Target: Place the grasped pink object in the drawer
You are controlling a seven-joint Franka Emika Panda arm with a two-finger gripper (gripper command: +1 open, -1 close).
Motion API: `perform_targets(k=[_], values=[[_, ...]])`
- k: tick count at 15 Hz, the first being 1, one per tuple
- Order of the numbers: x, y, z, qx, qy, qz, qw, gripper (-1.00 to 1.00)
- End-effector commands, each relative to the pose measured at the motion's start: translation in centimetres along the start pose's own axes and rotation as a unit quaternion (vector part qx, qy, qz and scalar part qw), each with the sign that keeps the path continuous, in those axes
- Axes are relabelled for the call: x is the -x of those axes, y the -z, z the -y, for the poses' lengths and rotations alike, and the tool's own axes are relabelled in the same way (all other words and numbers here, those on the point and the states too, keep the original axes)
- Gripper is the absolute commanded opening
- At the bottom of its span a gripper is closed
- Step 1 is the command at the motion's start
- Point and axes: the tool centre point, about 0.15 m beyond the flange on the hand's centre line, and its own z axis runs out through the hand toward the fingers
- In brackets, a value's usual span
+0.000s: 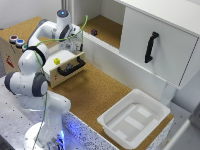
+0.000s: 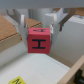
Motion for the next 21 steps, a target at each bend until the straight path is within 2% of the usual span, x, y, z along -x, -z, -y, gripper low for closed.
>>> perform_targets(k=[1,3,7,8,11,13,15,18,19,20,21], values=[[-3.7,-6.2,-0.3,-0.027,0.145,0.058,0.987,-1.00],[-4.1,-8.4,-0.4,-0.045,0.197,0.083,0.976,-1.00],[-3.1,-11.9,0.5,-0.077,0.295,0.110,0.946,-1.00],[-3.2,-12.8,0.4,-0.076,0.304,0.114,0.943,-1.00],[-3.4,-14.7,0.0,-0.105,0.311,0.107,0.938,-1.00],[-2.9,-15.4,0.2,-0.138,0.326,0.111,0.929,-1.00],[-2.0,-16.1,0.7,-0.153,0.349,0.122,0.916,-1.00],[-1.8,-16.5,1.0,-0.159,0.354,0.118,0.914,-1.00],[-2.0,-16.5,1.0,-0.140,0.359,0.117,0.915,-1.00],[-2.5,-15.9,0.9,-0.134,0.353,0.106,0.920,1.00],[-3.1,-14.8,0.8,-0.128,0.353,0.096,0.922,1.00]])
